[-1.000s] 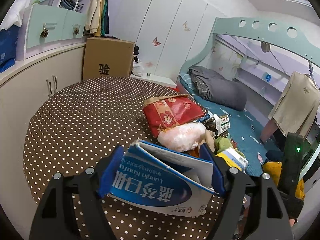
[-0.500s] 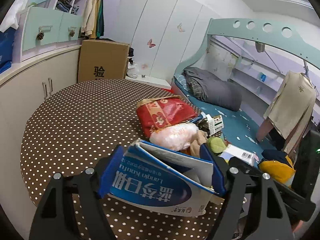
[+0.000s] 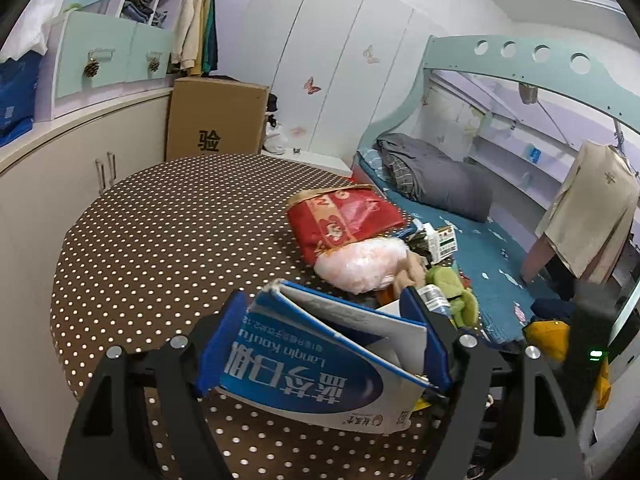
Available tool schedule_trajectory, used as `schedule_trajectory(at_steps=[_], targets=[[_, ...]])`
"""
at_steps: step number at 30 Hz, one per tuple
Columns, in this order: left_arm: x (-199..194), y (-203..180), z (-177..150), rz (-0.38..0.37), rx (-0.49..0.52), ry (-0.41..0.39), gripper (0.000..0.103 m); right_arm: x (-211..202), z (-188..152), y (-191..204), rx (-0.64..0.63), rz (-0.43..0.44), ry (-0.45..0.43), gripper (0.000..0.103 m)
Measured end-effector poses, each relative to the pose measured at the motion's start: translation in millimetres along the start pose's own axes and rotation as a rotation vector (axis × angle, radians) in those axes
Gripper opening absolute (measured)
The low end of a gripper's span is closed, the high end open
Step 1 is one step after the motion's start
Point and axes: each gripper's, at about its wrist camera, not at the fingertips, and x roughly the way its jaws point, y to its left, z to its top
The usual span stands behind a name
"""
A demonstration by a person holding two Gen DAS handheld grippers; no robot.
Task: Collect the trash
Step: 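Grasp the yellow medicine box with the right tool while the left tool holds the toothpaste box, then carry both boxes to the blue wastebasket and open both tools to drop them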
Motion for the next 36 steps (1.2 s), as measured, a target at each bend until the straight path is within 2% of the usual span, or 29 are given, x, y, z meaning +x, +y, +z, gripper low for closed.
schedule_trajectory(at_steps=[1,2,9,17,26,36], targets=[[-0.1,1.1,-0.2,0.002,0.0,0.001,0.077,7.1,-1.1,-1.2,0.019,0.011,0.01,0.074],[-0.1,2.1,-0.3,0.011,0.0,0.002,0.077,13.6,-1.1,-0.9,0.035,0.013,0.014,0.048],[-1.0,4.2,0.3,0.007,0.003,0.003,0.077,-18.4,3.2,0.1,0.029,0.013,-0.072,0.049],[4.7,-18.0,4.2,-0.035,0.042,0.005,0.077,-53.8,11.0,-31.6,0.069,-0.041,-0.144,0.049],[21.7,-67.3,7.6,-0.114,0.12,0.014,0.077,-81.4,2.7,-78.7,0.144,-0.132,-0.179,0.049],[48.9,-147.3,2.9,-0.233,0.245,0.054,0.077,-111.2,-21.4,-140.5,0.261,-0.25,-0.192,0.049]])
